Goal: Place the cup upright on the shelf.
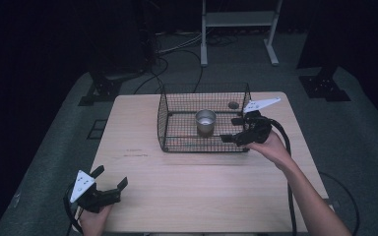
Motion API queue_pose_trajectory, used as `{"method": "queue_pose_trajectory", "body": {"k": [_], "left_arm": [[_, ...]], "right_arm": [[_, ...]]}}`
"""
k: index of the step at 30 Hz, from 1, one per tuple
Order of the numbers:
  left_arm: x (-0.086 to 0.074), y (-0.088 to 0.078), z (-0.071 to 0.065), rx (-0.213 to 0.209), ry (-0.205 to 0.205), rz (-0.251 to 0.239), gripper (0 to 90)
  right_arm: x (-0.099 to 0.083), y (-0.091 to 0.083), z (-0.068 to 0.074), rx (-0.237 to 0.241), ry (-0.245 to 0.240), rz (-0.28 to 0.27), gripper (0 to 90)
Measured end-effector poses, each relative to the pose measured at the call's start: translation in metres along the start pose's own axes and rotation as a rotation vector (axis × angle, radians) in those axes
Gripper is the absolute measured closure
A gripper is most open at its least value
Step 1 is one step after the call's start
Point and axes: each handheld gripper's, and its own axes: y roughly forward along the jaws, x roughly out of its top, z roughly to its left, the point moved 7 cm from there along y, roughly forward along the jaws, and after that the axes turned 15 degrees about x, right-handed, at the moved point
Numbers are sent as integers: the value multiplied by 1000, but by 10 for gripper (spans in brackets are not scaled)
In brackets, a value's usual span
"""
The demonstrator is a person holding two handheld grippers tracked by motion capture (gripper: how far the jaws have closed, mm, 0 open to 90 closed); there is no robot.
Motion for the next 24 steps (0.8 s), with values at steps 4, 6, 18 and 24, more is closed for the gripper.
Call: {"method": "queue_pose_trajectory", "body": {"k": [4, 6, 18, 24], "left_arm": [[0, 0, 1, 2, 0, -2, 0], [0, 0, 1, 2, -3, -2, 0], [0, 0, 0, 4, 4, 2, 0], [0, 0, 1, 5, 4, 2, 0]], "right_arm": [[-8, -4, 0, 2, 8, -7, 92], [-13, -6, 0, 1, 14, -7, 92], [-32, -16, -1, -2, 29, -21, 94], [-42, -18, -2, -2, 39, -24, 94]]}}
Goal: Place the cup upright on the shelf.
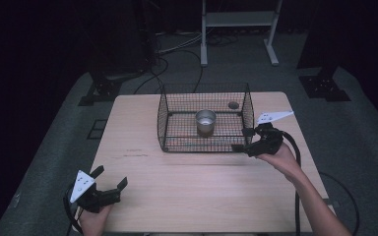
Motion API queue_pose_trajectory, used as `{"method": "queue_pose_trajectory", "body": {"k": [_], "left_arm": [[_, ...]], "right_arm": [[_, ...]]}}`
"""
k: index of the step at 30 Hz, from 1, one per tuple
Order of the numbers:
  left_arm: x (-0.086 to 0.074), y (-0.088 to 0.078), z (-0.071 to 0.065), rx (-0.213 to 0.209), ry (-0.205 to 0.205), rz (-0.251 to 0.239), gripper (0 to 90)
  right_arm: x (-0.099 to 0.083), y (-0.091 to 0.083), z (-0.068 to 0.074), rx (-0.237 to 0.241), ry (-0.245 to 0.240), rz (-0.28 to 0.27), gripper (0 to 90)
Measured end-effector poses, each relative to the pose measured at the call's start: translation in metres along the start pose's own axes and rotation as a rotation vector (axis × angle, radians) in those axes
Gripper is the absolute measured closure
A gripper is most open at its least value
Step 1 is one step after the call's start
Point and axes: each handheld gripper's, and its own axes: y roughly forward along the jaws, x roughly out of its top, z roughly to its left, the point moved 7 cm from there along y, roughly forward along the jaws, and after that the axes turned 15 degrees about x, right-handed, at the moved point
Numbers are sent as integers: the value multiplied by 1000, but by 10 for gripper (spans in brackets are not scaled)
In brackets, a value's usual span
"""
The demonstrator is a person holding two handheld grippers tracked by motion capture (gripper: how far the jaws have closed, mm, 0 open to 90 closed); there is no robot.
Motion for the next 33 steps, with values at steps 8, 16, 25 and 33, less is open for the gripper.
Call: {"method": "queue_pose_trajectory", "body": {"k": [8, 16, 25, 33], "left_arm": [[0, 0, -1, 1, 2, -1, 0], [0, 0, -1, 2, 4, 0, 0], [0, 0, -2, 1, 5, 2, 0], [0, 1, -2, 0, 7, 6, 0]], "right_arm": [[-12, -6, -2, -8, 14, -12, 94], [-24, -11, -6, -26, 30, -18, 94], [-38, -17, -7, -49, 36, -22, 95], [-49, -20, -7, -67, 47, -20, 94]]}}
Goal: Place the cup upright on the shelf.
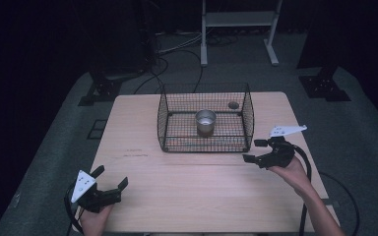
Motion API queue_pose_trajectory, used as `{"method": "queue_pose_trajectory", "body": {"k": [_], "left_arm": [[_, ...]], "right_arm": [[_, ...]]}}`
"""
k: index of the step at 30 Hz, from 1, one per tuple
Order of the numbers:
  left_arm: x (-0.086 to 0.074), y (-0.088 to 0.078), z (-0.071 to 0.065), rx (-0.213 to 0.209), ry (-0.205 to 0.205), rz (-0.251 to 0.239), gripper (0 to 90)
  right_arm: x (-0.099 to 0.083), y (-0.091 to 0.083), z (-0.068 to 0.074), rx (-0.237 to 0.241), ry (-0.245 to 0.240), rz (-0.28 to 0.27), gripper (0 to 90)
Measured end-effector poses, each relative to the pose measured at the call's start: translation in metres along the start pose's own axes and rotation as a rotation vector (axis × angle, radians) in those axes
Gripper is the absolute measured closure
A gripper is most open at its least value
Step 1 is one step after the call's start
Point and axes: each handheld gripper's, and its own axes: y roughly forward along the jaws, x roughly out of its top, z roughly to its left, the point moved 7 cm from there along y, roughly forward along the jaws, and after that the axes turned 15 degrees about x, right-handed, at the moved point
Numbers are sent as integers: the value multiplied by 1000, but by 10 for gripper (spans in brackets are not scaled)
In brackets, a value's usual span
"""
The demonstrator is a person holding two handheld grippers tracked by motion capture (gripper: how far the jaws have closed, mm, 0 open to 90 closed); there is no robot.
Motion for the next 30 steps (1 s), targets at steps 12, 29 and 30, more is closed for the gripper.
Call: {"method": "queue_pose_trajectory", "body": {"k": [12, 29, 30], "left_arm": [[0, 0, 0, 1, 2, -1, 0], [0, 1, -2, -4, 4, 0, 0], [0, 1, -2, -4, 5, 0, 0]], "right_arm": [[-18, -6, 2, -34, 2, 25, 95], [-47, -14, 3, -73, 12, -5, 95], [-49, -14, 4, -69, 16, -13, 95]]}}
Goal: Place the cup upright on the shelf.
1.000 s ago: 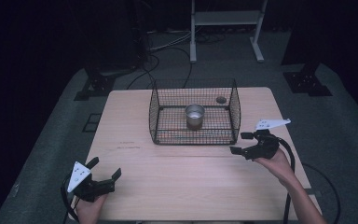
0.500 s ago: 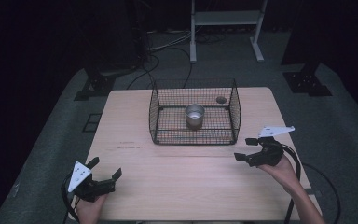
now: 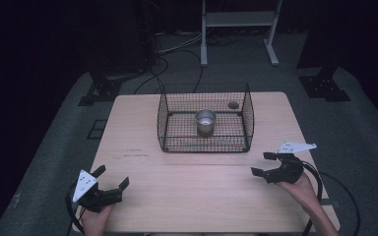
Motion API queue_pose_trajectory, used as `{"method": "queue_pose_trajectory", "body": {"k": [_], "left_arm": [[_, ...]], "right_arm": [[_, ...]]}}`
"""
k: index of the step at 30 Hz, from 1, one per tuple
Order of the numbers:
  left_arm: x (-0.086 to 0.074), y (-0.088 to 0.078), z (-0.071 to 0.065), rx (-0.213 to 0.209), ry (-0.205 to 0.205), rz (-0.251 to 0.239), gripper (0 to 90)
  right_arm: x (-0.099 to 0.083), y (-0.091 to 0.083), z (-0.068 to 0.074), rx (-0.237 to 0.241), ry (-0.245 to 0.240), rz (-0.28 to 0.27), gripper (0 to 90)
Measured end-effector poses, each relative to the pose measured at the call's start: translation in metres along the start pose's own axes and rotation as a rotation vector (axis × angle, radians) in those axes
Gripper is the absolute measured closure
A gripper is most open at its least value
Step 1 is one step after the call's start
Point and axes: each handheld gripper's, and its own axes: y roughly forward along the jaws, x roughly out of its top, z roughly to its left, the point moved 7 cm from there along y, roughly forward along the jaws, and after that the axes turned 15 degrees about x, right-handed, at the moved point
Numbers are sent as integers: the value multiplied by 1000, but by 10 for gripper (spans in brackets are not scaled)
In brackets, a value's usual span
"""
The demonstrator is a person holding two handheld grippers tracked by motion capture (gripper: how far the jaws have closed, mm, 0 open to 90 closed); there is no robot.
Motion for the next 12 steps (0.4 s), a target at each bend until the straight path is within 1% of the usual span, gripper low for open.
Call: {"method": "queue_pose_trajectory", "body": {"k": [2, 5, 7, 10, 12], "left_arm": [[0, 0, 0, 0, 0, 0, 0], [0, 0, 0, 0, 0, 0, 0], [0, 0, 0, 1, -3, -2, 0], [1, 0, 1, 2, -3, -3, 0], [1, 0, 1, 3, -2, -4, 0]], "right_arm": [[-4, 1, 0, -8, -4, -5, 95], [-9, 2, 0, -4, 8, -19, 95], [-12, 2, 0, -11, 1, -21, 95], [-15, 2, 0, -13, 8, -22, 95], [-16, 1, 1, -15, 3, -31, 95]]}}
